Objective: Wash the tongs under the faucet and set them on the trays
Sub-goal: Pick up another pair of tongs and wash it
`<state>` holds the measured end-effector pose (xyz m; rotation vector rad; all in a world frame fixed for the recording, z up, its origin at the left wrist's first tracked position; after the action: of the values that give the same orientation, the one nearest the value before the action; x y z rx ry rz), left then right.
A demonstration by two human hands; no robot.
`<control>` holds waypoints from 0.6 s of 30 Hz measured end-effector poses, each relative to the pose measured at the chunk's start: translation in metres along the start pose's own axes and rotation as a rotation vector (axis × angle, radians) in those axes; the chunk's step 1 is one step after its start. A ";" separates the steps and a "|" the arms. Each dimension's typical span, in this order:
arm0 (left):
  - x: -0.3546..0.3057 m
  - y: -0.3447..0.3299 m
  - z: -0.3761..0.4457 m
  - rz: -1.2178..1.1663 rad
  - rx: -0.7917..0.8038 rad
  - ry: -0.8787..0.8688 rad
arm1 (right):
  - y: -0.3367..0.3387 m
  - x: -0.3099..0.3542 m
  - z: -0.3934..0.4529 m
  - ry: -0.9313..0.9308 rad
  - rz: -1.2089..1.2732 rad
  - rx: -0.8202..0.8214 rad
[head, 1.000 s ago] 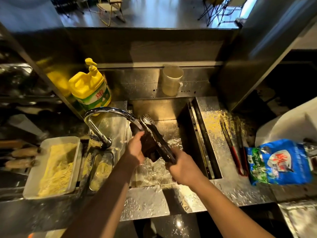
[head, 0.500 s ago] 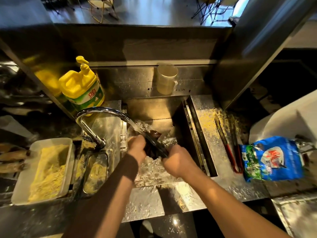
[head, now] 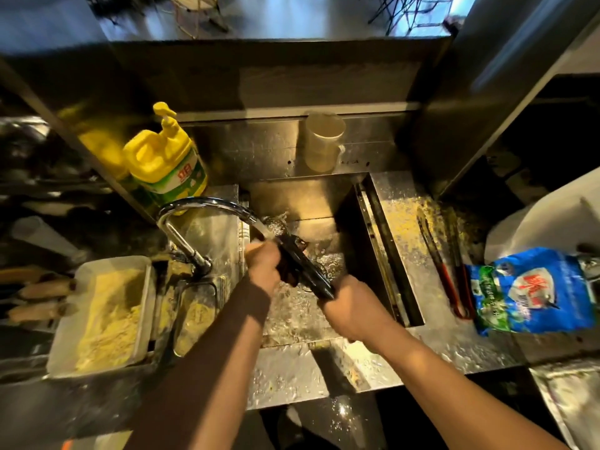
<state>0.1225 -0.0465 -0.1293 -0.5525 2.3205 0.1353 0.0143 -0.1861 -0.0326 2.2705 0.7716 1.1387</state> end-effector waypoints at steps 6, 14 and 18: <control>-0.005 0.005 0.004 -0.019 -0.035 0.002 | 0.005 0.008 -0.003 0.041 -0.061 0.025; -0.011 0.009 0.010 0.066 -0.129 -0.033 | 0.016 -0.014 -0.016 -0.001 -0.082 0.049; -0.011 0.012 0.001 0.065 -0.068 0.010 | 0.058 -0.043 -0.021 -0.076 0.101 -0.063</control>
<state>0.1257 -0.0316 -0.1232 -0.5126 2.3511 0.2436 -0.0087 -0.2538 -0.0082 2.3078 0.5888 1.0988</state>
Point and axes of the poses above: each hand's wrist, its own z-axis towards the middle knuckle, its own y-axis out of the back of the hand, x = y × z, the point moved 5 cm from there along z, towards the middle knuckle, and after that the axes turned 1 degree about -z, right-handed, at the moved point
